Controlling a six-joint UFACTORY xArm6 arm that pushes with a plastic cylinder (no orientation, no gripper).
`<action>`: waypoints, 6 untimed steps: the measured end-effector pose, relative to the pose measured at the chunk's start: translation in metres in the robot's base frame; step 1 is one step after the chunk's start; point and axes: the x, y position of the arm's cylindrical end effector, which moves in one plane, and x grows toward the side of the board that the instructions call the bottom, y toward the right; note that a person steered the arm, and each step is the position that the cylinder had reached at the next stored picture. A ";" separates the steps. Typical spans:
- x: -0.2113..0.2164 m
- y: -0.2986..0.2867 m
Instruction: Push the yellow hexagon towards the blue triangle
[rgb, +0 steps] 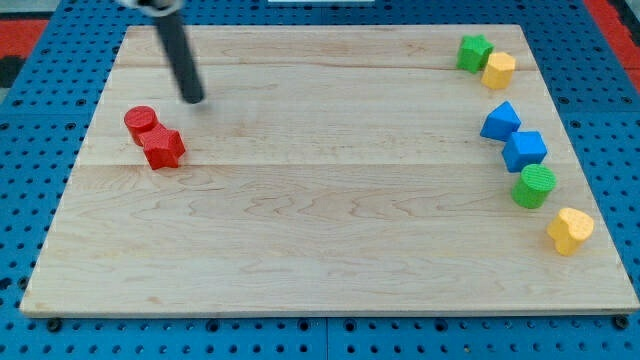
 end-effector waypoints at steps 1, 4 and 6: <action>-0.010 0.071; -0.030 0.167; -0.037 0.190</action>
